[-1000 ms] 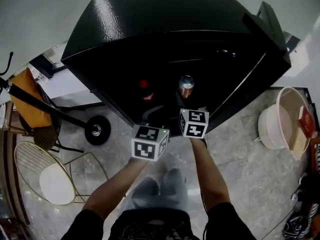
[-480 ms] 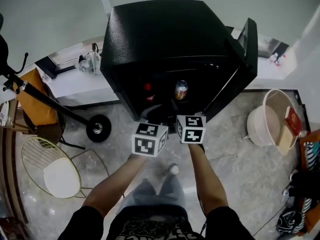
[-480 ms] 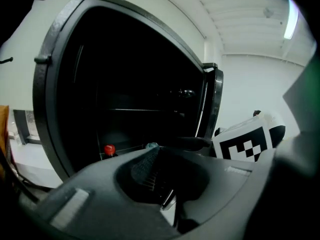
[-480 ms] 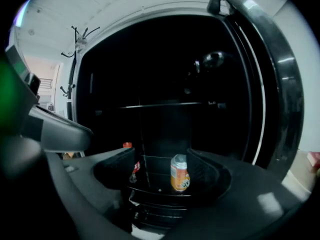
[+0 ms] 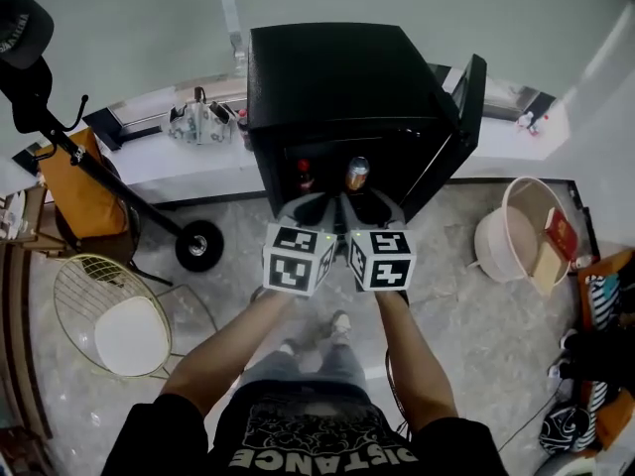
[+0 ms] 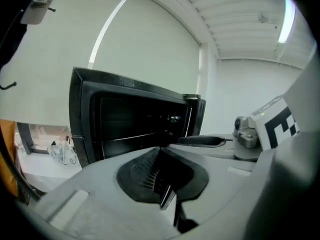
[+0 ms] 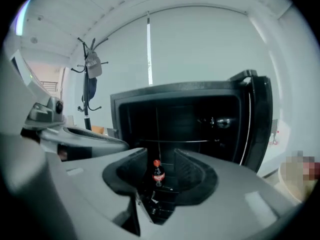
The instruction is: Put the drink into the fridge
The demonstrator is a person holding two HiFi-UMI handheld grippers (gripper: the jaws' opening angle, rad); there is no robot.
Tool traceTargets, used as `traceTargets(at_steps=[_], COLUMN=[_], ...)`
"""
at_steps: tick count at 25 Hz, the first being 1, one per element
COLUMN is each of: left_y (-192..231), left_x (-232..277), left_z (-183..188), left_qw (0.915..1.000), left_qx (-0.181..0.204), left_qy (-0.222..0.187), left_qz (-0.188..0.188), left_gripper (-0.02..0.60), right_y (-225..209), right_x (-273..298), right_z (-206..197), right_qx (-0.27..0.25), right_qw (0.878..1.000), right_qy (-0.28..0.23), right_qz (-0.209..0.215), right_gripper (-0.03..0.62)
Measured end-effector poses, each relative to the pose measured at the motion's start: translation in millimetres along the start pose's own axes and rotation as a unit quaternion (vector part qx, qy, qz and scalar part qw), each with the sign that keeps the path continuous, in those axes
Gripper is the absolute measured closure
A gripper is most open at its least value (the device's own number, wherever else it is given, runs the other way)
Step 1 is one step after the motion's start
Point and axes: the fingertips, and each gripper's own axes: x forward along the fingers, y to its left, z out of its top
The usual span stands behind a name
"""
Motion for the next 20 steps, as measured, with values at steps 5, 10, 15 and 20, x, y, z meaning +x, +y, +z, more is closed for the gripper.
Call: traceTargets(at_steps=[5,10,15,20], left_y=[-9,-14,-15,-13], left_x=[-36,-68,-88,-96], left_z=[20,35,37,35], left_qw=[0.9998,0.999,0.9982,0.9977], left_qx=[0.007,0.023,0.036,0.043], left_qy=[-0.015,-0.034,-0.041,-0.042], left_qz=[-0.008,-0.019,-0.027,-0.032], left_gripper=[0.577,0.577,0.577,0.577], right_y=[27,52,69,77], right_x=[-44,-71,-84,-89], right_z=[28,50,54,56], right_qx=[0.002,-0.015,-0.004,0.0], right_qw=[1.0,1.0,1.0,0.999], right_qy=[-0.007,-0.024,-0.025,-0.035], right_qz=[-0.003,-0.004,0.003,-0.004], right_gripper=[0.496,0.588,0.592,0.592])
